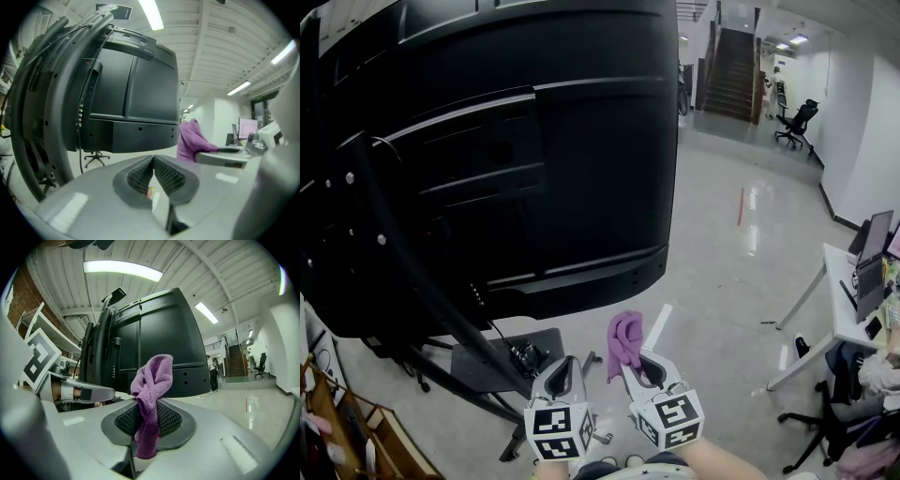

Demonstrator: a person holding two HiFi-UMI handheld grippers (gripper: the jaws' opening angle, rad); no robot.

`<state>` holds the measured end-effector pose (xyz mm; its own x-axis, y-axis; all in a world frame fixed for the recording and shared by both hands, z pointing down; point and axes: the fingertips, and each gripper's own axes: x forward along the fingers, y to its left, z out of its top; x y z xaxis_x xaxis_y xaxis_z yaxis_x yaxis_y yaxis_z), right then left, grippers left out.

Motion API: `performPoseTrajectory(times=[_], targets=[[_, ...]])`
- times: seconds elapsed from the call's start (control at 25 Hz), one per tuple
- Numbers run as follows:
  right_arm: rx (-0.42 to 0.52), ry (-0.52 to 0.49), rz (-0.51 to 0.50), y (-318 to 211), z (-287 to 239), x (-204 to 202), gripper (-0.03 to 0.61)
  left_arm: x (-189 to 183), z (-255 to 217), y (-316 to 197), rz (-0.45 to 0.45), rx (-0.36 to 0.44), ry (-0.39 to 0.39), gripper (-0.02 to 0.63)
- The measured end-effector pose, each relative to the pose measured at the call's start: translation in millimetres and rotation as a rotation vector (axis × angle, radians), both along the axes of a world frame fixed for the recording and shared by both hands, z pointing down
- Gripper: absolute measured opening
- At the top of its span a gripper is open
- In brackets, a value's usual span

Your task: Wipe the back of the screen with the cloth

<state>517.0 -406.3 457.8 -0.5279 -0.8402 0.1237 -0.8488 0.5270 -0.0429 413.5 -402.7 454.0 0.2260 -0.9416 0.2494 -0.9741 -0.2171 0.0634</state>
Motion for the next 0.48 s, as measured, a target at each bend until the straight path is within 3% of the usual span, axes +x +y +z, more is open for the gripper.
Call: performPoseTrajectory(times=[0.48], targets=[[0.020,0.000,-0.003,-1.6,-6.0,0.6,0.066,-6.6,-2.5,-2.2,-0.006,0.009,0.000,0.008]])
